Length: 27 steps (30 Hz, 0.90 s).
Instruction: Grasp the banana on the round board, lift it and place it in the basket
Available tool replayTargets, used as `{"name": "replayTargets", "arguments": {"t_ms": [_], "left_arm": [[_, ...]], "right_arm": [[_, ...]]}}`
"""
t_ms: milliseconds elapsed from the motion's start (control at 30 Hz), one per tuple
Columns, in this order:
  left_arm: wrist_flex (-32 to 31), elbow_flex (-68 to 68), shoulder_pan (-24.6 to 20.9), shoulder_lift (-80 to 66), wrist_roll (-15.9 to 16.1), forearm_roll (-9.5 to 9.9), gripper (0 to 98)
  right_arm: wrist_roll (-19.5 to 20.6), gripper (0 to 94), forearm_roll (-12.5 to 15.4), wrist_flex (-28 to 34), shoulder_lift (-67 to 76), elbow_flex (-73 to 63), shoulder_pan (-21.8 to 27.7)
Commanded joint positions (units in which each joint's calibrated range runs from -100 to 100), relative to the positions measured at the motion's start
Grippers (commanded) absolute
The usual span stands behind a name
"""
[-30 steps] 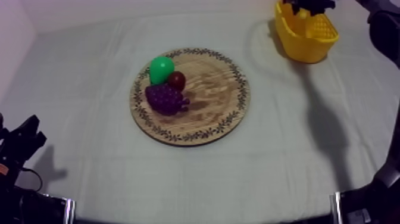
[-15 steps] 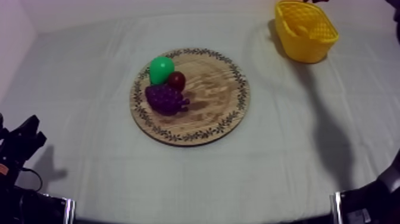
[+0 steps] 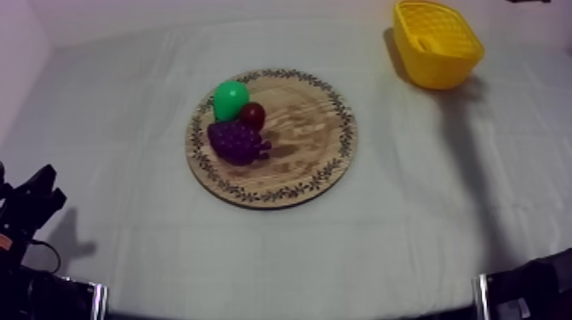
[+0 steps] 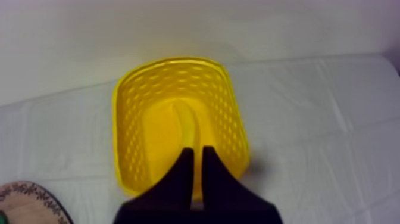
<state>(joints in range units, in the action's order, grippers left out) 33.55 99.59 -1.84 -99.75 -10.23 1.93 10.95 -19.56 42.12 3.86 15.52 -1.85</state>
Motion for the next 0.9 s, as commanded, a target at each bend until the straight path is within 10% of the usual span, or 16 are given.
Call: {"name": "replayTargets", "arguments": {"t_ms": [0,300,867], "left_arm": [[0.00,-0.04,-0.01,0.00,0.00,0.00,0.0],[0.00,-0.04,-0.01,0.00,0.00,0.00,0.0],[0.00,-0.04,-0.01,0.00,0.00,0.00,0.0]], "right_arm": [[1.32,1.0,-1.26,-1.57,9.64,12.31,-0.47],[5.05,0.4,-4.37,-6.50,28.58,33.25,-2.81],[-5.17,0.3,6.31,-15.63,62.80,70.13,-1.40]]}}
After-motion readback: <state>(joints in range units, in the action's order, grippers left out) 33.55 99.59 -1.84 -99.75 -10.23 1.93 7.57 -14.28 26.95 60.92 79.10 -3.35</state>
